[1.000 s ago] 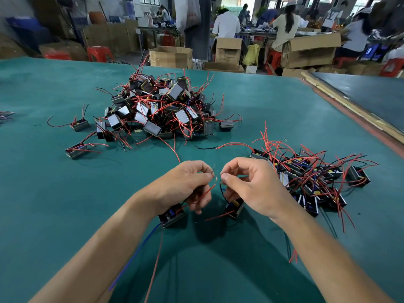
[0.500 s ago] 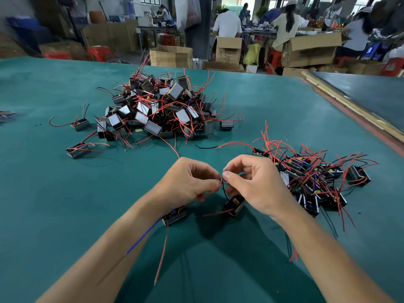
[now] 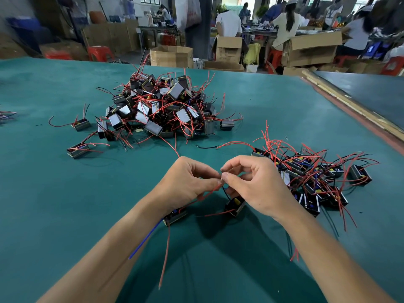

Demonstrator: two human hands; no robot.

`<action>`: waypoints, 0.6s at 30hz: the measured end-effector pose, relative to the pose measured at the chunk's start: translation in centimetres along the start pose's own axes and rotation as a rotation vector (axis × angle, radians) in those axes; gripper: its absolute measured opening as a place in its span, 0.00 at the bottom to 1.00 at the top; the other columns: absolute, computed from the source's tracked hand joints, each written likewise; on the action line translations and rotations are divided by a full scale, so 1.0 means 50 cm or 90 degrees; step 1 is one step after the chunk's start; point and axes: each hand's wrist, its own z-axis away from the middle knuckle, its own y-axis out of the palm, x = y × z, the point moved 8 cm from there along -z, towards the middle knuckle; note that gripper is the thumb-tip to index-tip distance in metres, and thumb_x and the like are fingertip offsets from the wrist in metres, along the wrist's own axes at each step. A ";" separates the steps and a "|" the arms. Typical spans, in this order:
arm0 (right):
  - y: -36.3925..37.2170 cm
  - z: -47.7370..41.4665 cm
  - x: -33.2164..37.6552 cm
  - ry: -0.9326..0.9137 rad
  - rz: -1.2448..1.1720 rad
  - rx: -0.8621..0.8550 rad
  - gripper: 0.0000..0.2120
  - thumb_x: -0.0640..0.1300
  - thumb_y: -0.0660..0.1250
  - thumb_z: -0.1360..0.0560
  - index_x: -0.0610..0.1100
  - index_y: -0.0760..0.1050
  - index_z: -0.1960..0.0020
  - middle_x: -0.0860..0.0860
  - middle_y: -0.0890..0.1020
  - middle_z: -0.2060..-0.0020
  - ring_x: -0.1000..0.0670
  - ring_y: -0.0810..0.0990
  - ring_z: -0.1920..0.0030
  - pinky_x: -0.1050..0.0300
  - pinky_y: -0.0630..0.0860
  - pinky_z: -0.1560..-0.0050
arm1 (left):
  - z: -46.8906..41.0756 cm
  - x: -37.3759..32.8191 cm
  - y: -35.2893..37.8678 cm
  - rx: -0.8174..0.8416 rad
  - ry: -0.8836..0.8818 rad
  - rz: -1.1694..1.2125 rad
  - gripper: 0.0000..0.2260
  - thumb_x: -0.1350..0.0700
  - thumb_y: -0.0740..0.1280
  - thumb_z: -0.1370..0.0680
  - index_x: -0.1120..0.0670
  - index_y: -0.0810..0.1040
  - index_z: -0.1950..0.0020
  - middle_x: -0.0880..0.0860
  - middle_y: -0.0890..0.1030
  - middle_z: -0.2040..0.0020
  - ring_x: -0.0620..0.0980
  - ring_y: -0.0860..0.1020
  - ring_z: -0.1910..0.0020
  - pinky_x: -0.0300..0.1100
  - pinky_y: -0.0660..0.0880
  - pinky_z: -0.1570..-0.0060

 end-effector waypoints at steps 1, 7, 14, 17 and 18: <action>-0.002 0.000 0.000 0.003 0.006 -0.010 0.09 0.38 0.73 0.26 0.53 0.80 0.56 0.55 0.84 0.62 0.48 0.85 0.69 0.45 0.84 0.62 | -0.001 0.001 0.000 -0.004 -0.002 -0.005 0.05 0.61 0.74 0.27 0.52 0.86 0.61 0.58 0.79 0.67 0.49 0.70 0.71 0.38 0.70 0.73; 0.001 0.001 0.018 -0.056 0.101 0.005 0.10 0.38 0.72 0.27 0.54 0.82 0.59 0.56 0.82 0.65 0.49 0.80 0.69 0.58 0.76 0.65 | -0.002 0.001 -0.003 -0.015 -0.007 -0.010 0.10 0.64 0.72 0.26 0.51 0.86 0.64 0.58 0.80 0.66 0.51 0.70 0.71 0.42 0.68 0.68; 0.004 0.003 0.026 -0.112 0.119 0.022 0.17 0.41 0.69 0.29 0.59 0.81 0.45 0.60 0.81 0.60 0.53 0.80 0.65 0.61 0.75 0.61 | -0.001 0.000 -0.001 -0.005 -0.013 -0.007 0.09 0.67 0.69 0.25 0.57 0.84 0.63 0.53 0.81 0.68 0.46 0.71 0.75 0.37 0.71 0.72; 0.006 0.003 0.024 -0.127 0.154 0.027 0.16 0.44 0.68 0.30 0.61 0.80 0.46 0.60 0.80 0.58 0.53 0.80 0.63 0.59 0.78 0.61 | -0.001 0.001 -0.003 -0.003 -0.016 -0.013 0.07 0.66 0.70 0.27 0.58 0.85 0.62 0.54 0.80 0.68 0.48 0.71 0.73 0.38 0.71 0.71; 0.008 0.003 0.021 -0.123 0.164 0.030 0.16 0.44 0.68 0.30 0.61 0.79 0.45 0.61 0.80 0.58 0.53 0.80 0.62 0.56 0.79 0.61 | -0.001 0.002 -0.003 0.000 -0.016 -0.016 0.05 0.65 0.71 0.27 0.58 0.85 0.61 0.53 0.80 0.68 0.49 0.71 0.72 0.38 0.71 0.71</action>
